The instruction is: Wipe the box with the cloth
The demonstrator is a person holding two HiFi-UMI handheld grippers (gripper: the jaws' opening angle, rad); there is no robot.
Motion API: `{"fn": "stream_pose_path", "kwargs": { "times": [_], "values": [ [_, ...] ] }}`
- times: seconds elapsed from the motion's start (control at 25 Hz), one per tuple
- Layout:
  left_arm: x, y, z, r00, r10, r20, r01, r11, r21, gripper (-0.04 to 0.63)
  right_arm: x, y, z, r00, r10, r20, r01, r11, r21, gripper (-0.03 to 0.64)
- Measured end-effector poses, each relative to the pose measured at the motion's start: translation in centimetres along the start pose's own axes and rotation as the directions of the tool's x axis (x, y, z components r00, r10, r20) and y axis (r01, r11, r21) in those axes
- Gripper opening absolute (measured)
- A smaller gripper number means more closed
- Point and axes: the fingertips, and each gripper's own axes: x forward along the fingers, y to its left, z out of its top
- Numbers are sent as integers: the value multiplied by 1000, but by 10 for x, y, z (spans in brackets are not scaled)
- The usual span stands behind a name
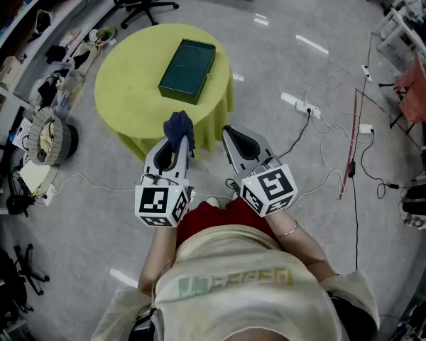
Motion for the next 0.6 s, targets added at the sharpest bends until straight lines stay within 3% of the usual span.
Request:
{"fn": "stream_pose_path", "kwargs": {
  "times": [0.4, 0.6],
  "values": [
    [-7, 17, -1, 1000, -3, 6, 3, 1000, 1, 61, 6, 9, -3, 1000, -12, 24, 12, 1000, 13, 37],
    [1, 16, -5, 1000, -12, 9, 12, 1000, -11, 61, -3, -11, -8, 998, -59, 14, 58, 998, 37, 38]
  ]
}}
